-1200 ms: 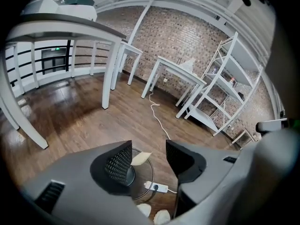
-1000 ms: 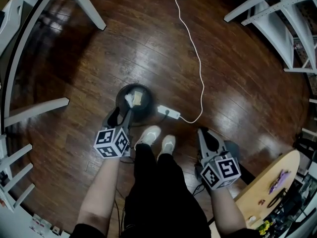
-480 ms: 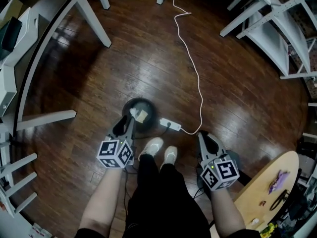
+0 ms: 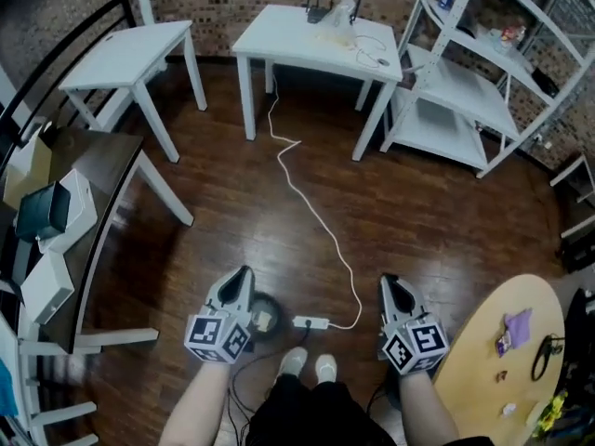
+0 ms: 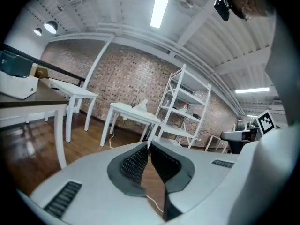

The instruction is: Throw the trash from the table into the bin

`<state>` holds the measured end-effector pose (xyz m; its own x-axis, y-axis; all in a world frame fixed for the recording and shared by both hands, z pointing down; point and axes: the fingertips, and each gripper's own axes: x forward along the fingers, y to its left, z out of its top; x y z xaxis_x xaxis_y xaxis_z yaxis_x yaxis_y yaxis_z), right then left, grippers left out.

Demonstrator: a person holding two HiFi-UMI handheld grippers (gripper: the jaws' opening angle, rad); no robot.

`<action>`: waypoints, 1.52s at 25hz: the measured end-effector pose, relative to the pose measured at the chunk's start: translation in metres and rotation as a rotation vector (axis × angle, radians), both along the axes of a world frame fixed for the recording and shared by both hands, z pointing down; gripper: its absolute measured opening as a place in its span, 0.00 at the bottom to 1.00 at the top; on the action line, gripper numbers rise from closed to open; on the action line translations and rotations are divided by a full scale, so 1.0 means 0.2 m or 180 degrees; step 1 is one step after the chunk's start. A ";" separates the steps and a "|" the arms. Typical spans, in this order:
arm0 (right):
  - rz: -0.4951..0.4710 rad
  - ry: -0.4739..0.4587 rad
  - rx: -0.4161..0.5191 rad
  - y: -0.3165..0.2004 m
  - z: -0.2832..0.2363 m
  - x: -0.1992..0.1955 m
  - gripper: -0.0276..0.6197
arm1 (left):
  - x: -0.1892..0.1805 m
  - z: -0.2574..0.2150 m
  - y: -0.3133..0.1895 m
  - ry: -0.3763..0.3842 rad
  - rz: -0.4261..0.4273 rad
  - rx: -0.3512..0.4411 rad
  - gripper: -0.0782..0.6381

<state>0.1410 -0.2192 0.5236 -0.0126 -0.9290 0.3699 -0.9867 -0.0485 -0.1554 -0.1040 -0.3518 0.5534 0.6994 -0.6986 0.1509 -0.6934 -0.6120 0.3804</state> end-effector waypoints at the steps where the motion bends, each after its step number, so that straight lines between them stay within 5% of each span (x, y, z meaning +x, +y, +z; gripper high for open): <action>1: 0.0141 0.0036 0.0110 0.03 -0.09 0.06 0.05 | 0.08 -0.10 -0.02 0.0075 0.0122 0.0102 0.13; 6: 0.0944 0.0203 0.0542 0.39 -0.44 0.40 0.05 | 0.55 -0.49 0.03 0.0370 0.0874 0.0527 0.11; 12: 0.2028 0.0478 0.0873 1.13 -0.66 0.71 0.05 | 1.13 -0.81 0.33 0.0655 0.1711 0.0828 0.11; 20: 0.3123 0.0850 0.1020 2.32 -0.85 0.86 0.05 | 1.79 -1.06 1.24 0.0984 0.2685 0.0962 0.11; 28: 0.4035 0.1019 0.0998 3.50 -0.90 0.80 0.05 | 2.11 -1.15 2.38 0.1204 0.3554 0.0861 0.11; 38: 0.4775 0.1063 0.1053 4.23 -0.85 0.59 0.05 | 2.19 -1.11 3.15 0.1209 0.4323 0.0834 0.11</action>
<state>0.2597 0.6270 0.3543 0.9973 -0.0563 -0.0473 -0.0628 -0.9866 -0.1503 0.3334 0.2790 0.3306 0.8037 0.5532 -0.2193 0.5907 -0.7862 0.1815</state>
